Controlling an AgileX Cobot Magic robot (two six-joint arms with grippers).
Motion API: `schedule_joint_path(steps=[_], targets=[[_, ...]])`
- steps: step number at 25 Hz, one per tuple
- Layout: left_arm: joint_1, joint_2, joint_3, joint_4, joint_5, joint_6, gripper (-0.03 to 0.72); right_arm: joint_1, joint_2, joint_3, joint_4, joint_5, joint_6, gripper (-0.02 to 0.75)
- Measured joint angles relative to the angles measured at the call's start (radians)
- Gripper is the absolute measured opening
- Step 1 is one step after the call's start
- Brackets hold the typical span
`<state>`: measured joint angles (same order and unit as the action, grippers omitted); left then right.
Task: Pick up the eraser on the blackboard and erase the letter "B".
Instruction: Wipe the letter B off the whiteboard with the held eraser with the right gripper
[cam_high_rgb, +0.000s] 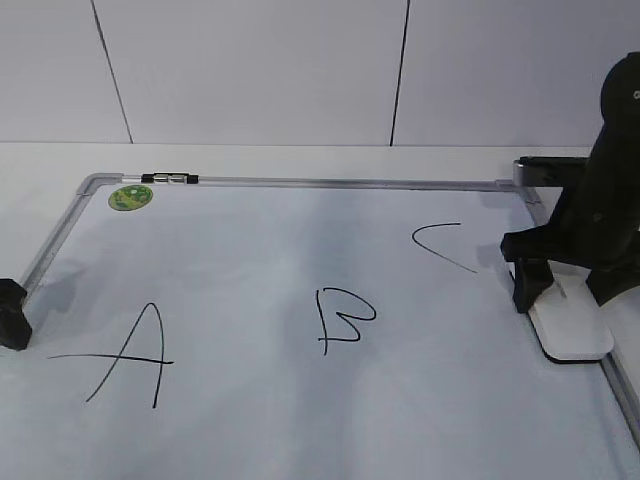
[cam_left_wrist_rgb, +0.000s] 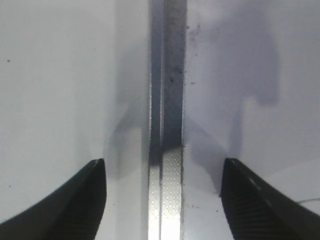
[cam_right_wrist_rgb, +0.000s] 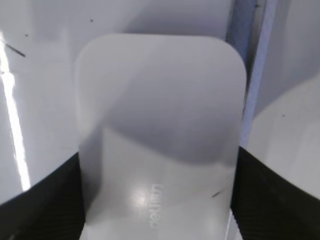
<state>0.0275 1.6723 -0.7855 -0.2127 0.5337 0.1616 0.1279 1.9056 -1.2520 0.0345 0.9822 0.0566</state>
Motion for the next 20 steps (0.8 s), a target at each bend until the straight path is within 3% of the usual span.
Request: schedule_joint_path(steps=[8, 20], targets=[[0.0, 0.0, 0.0, 0.0, 0.0, 0.0, 0.54, 0.0, 0.002, 0.0, 0.002, 0.004, 0.0, 0.562], [0.0, 0.001, 0.0, 0.0, 0.0, 0.0, 0.54, 0.004, 0.002, -0.028, 0.002, 0.073, 0.002, 0.553]])
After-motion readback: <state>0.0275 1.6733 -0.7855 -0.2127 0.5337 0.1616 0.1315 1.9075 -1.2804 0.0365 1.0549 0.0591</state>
